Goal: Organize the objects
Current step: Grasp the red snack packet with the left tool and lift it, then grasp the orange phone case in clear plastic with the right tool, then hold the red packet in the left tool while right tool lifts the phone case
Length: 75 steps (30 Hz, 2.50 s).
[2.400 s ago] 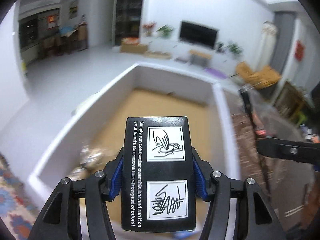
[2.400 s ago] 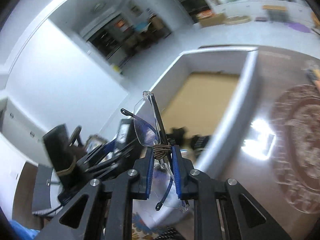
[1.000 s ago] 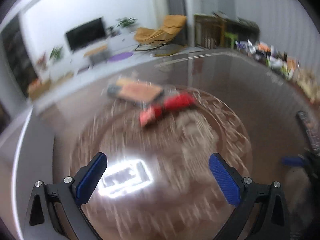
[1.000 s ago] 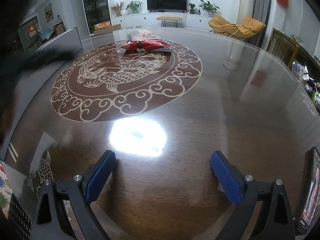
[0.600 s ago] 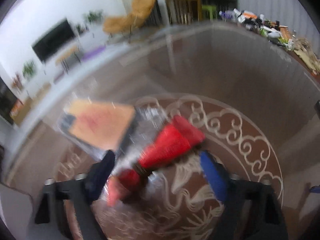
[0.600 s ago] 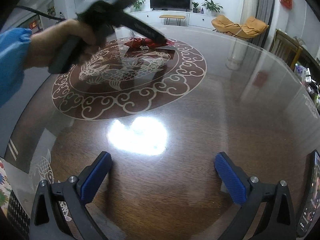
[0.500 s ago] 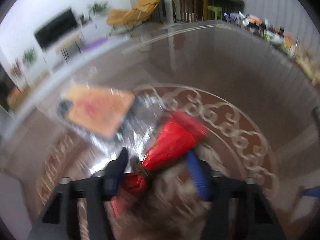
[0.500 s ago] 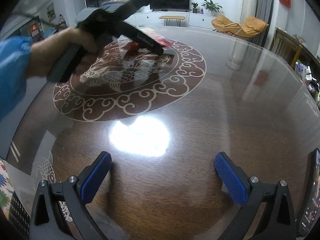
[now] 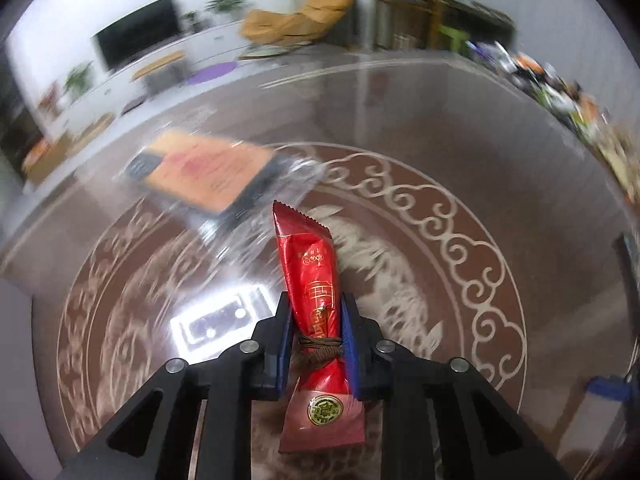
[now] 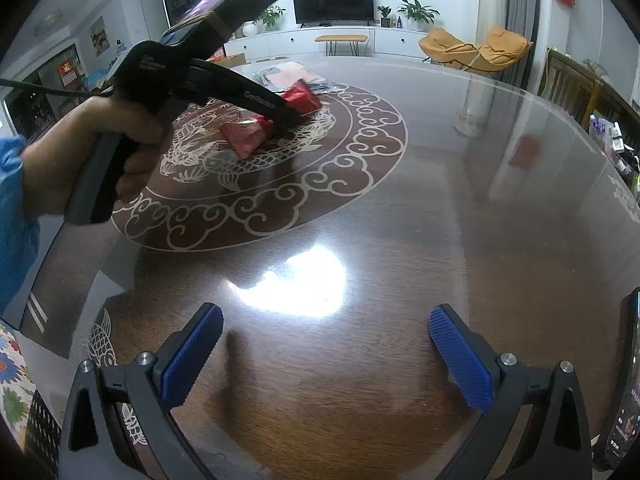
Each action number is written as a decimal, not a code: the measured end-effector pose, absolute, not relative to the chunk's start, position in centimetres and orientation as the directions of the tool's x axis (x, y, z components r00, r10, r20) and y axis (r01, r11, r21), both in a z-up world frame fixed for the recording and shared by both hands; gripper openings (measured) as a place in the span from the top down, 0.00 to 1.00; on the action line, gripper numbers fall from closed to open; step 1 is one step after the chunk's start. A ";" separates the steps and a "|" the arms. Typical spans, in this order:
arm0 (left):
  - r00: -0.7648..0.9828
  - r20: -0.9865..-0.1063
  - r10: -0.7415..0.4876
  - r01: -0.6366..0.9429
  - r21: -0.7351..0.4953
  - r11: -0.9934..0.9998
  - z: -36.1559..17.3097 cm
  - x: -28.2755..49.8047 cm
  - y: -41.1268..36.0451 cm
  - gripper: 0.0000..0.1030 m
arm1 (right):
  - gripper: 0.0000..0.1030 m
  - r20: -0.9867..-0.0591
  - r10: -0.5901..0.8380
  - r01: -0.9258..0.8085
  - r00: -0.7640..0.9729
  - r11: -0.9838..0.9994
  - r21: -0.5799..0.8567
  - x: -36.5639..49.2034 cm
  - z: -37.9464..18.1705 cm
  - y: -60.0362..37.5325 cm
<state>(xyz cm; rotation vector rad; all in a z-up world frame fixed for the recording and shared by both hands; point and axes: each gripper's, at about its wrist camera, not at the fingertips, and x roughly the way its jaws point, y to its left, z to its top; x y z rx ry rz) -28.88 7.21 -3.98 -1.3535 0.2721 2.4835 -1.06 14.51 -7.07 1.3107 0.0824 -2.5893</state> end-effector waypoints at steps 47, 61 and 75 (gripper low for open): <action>-0.628 -0.774 0.077 -0.051 -0.058 -0.997 -5.0 -14.0 -1.2 0.75 | 0.23 -0.830 -0.137 0.230 -0.541 -0.973 0.010 -6.2 -7.7 9.0; -0.578 -0.815 -0.038 0.063 0.002 -0.998 -5.6 -14.1 -1.4 0.00 | 0.00 -0.820 -0.146 0.274 -0.553 -0.962 -0.014 -4.6 -8.3 8.1; -0.579 -0.815 -0.038 0.064 0.002 -0.998 -5.6 -14.1 -1.5 0.00 | 0.00 -0.820 -0.146 0.273 -0.554 -0.962 -0.013 -4.7 -8.6 7.9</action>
